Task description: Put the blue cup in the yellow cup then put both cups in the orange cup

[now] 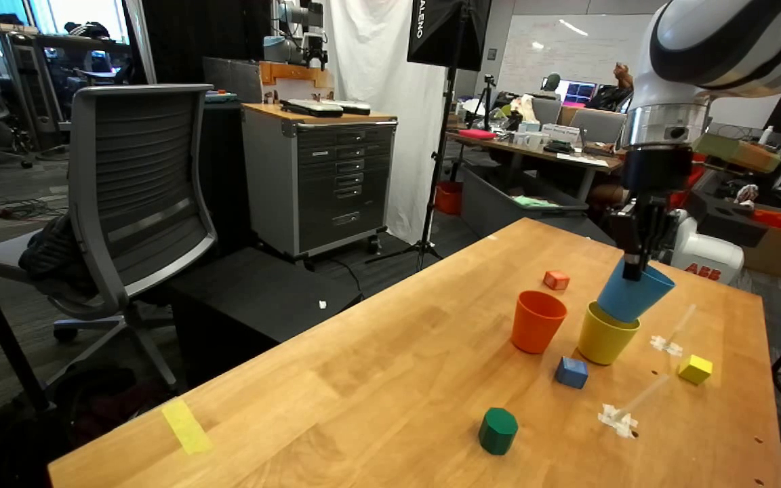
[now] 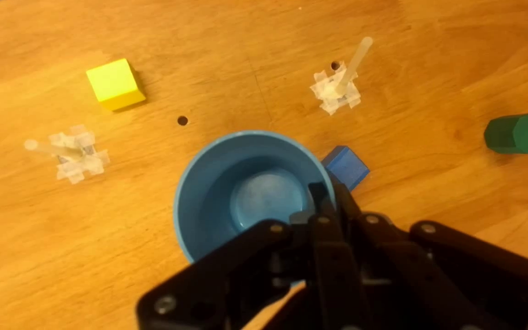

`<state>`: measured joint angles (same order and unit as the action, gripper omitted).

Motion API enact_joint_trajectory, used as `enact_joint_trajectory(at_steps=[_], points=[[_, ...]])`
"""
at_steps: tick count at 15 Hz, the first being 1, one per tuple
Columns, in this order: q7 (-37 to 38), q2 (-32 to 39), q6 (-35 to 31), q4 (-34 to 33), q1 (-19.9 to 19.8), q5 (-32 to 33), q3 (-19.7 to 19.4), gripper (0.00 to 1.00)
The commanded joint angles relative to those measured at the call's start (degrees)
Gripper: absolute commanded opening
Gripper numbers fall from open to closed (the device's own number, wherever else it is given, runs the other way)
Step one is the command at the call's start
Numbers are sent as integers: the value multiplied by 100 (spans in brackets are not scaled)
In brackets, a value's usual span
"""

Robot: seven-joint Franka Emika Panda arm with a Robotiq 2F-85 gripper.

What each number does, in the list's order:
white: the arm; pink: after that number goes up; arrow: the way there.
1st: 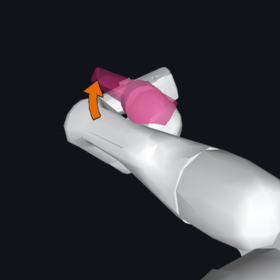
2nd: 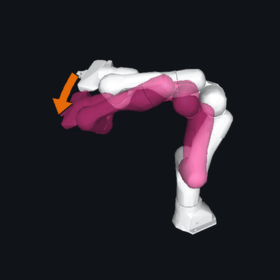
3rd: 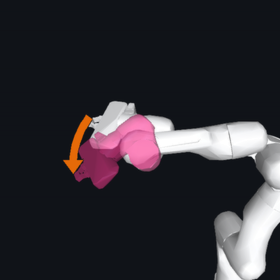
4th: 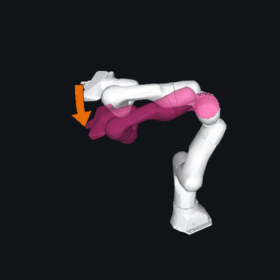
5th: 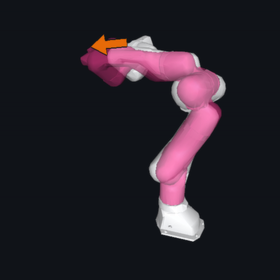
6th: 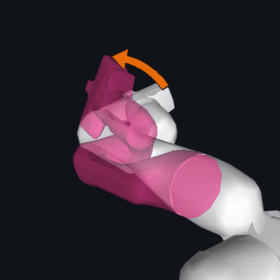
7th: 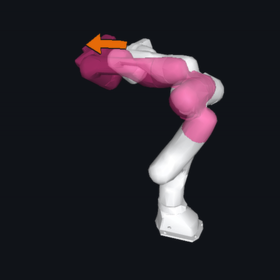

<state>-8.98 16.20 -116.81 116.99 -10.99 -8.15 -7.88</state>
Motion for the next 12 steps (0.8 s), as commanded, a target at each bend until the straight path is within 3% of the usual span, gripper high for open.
enact_joint_trajectory(at_steps=[1,7,12], points=[[35,161,-33,-197,-35,-60,29,1],[52,424,-132,-239,-40,22,24,1],[-15,697,-689,-135,-119,-27,26,1]])
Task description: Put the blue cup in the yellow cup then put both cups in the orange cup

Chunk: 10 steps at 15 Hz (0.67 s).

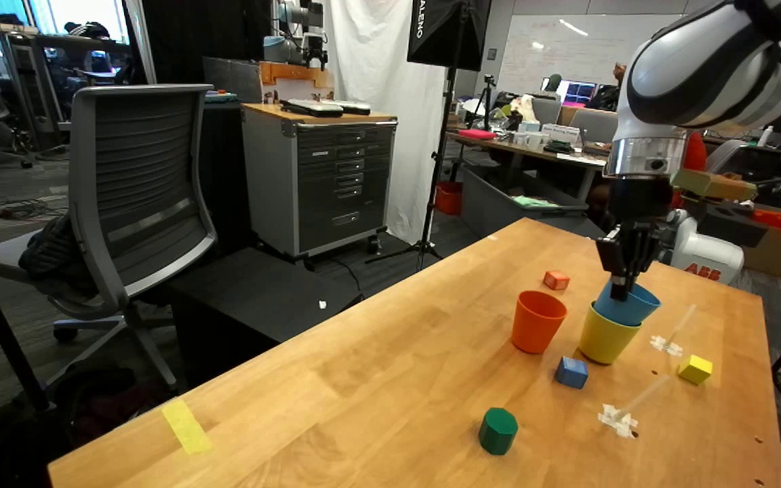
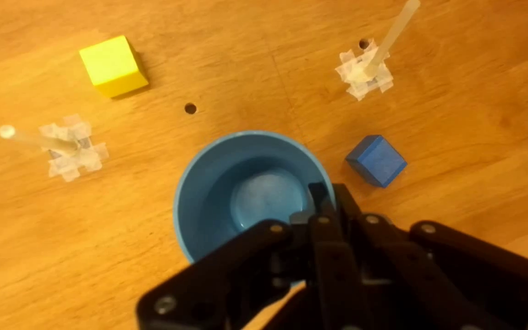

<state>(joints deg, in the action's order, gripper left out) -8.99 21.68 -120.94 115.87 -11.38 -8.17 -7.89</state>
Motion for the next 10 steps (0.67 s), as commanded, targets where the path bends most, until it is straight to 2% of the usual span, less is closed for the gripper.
enact_joint_trajectory(at_steps=[1,2,4,10], points=[[-12,213,-386,3,-99,-26,27,7],[-15,275,-452,16,-123,-34,32,32],[-45,353,-494,36,-160,-57,59,34],[-113,198,-545,191,-139,-119,139,81]])
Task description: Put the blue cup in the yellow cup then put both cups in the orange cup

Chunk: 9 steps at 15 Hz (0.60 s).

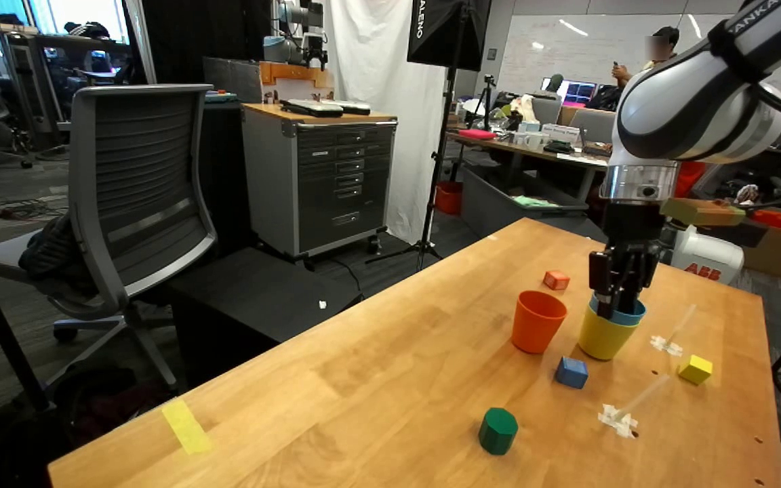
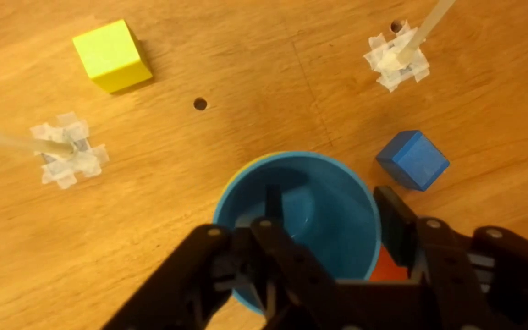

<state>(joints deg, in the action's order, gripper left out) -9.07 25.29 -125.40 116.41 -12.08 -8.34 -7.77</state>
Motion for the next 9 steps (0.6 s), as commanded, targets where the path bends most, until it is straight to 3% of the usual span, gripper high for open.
enact_joint_trajectory(at_steps=[1,3,9], points=[[-105,-242,-128,194,-52,-109,144,88],[-137,-389,-182,285,-32,-136,195,99],[-375,-1018,-254,674,18,-351,368,100]])
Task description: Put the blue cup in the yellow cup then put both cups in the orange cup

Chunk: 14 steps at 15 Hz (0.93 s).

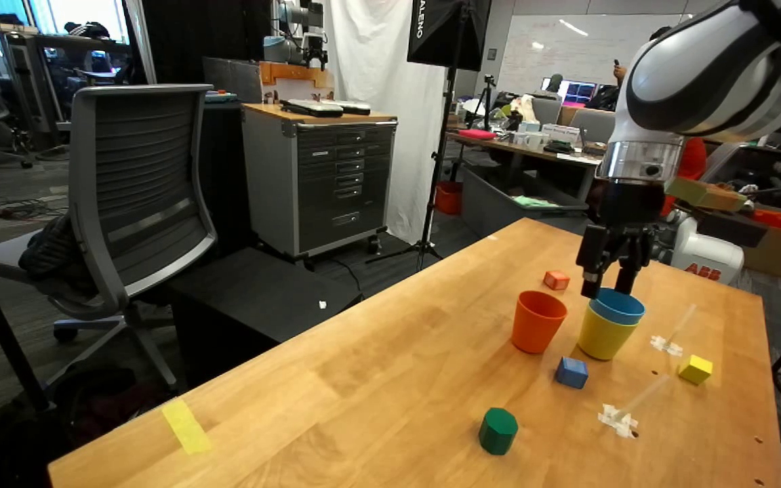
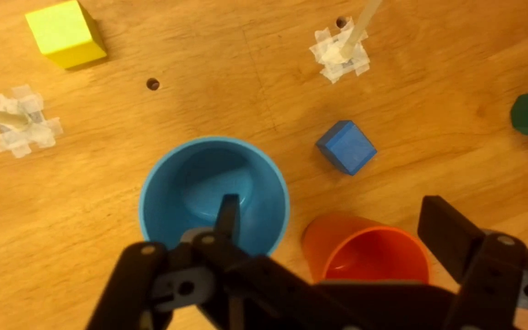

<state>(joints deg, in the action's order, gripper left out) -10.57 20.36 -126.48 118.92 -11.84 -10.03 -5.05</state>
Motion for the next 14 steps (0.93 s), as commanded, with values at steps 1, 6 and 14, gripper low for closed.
enact_joint_trajectory(at_steps=[1,6,14], points=[[-281,-635,-127,489,-2,-220,106,100],[-508,-1073,-79,756,19,-337,72,100],[-607,-1463,-300,993,50,-606,-13,100]])
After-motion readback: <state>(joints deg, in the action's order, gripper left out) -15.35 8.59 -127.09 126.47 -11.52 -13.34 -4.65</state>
